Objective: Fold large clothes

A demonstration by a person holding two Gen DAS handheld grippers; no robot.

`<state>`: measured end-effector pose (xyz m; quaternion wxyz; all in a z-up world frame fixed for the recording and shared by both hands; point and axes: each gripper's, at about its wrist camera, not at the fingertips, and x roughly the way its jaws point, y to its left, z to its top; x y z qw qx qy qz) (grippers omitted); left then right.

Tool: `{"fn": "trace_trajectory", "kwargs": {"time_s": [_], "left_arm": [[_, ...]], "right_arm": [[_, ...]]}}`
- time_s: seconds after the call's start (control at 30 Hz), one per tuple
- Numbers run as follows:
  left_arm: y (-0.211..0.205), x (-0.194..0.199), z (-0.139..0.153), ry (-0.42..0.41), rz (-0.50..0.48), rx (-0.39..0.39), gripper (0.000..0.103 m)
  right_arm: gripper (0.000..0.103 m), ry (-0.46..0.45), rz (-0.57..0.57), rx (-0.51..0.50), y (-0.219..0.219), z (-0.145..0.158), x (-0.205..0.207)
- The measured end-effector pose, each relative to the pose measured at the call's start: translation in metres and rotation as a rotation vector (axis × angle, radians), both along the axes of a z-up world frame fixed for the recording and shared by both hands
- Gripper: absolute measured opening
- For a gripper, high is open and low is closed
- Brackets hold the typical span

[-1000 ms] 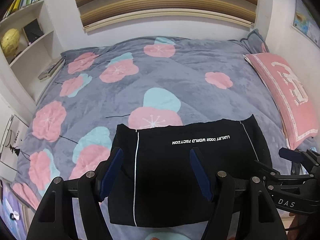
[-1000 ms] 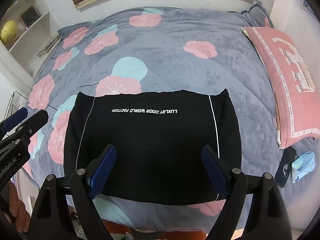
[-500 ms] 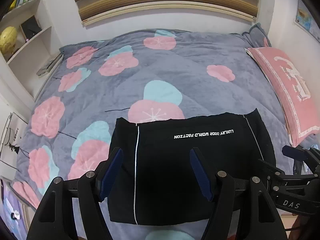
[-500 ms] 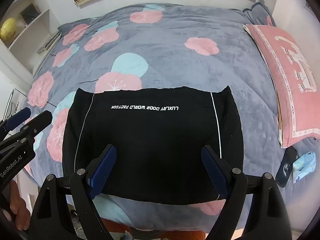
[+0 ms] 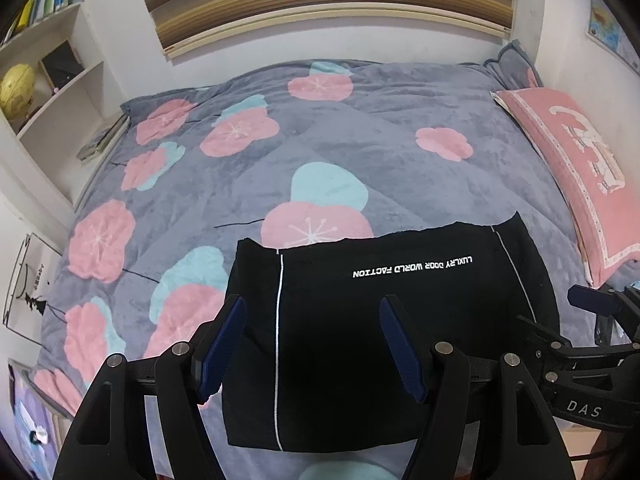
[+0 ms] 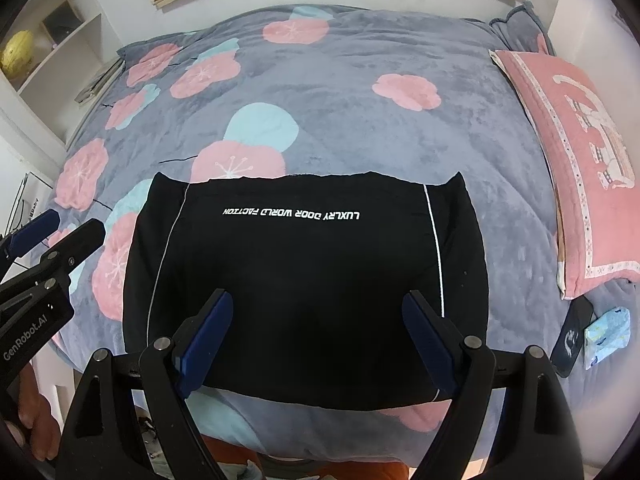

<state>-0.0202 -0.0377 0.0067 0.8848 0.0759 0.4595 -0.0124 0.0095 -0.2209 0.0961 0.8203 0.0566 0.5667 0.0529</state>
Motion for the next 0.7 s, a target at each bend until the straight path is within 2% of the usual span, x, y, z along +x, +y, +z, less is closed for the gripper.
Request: {"fn": "trace_trajectory", "kwargs": {"time_s": [0.47, 0.6, 0.7], "left_arm": [[0.0009, -0.0006, -0.0038, -0.008, -0.018, 0.007, 0.07], [0.0062, -0.0024, -0.0015, -0.003, -0.04, -0.092, 0.07], [0.0033, -0.0061, 0.0009, -0.038, -0.045, -0.059, 0.07]], "right_arm": [[0.088, 0.007, 0.03, -0.014, 0.0037, -0.0031, -0.0019], [0.088, 0.011, 0.031, -0.014, 0.0023, -0.0045, -0.0028], [0.088, 0.014, 0.034, -0.017, 0.0022, -0.0055, -0.0038]]}}
